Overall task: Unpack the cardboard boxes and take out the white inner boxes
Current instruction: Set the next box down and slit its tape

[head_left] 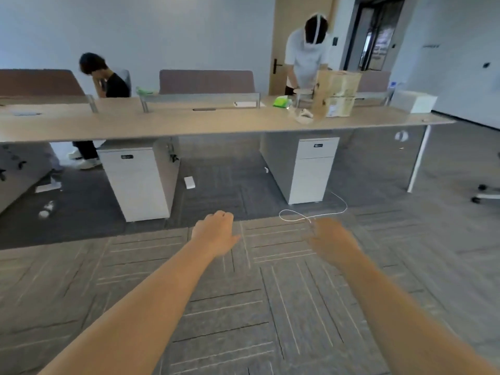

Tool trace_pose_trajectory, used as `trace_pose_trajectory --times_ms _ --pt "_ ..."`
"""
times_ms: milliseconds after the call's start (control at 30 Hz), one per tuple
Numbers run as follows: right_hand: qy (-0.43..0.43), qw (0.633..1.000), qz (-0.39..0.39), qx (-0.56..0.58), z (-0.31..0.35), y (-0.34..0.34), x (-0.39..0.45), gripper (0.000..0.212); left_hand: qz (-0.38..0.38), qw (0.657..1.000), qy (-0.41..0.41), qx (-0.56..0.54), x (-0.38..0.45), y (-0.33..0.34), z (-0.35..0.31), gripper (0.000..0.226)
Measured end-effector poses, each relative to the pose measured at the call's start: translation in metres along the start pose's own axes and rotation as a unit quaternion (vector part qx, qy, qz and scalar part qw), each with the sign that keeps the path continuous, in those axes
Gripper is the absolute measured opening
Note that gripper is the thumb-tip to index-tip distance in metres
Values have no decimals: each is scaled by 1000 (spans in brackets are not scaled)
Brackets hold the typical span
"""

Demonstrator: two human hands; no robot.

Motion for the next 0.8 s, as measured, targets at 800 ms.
trace_pose_trajectory --times_ms 800 --pt "104 992 -64 -35 -293 -90 368 34 -14 987 160 -5 434 18 -326 48"
Point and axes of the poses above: each hand's wrist, its own x-axis towards the middle knuckle, its own y-axis out of the palm, z = x × y, the point moved 7 cm from there along x, towards the middle knuckle, and after that the axes turned 7 degrees about -z, right-handed, at the moved point
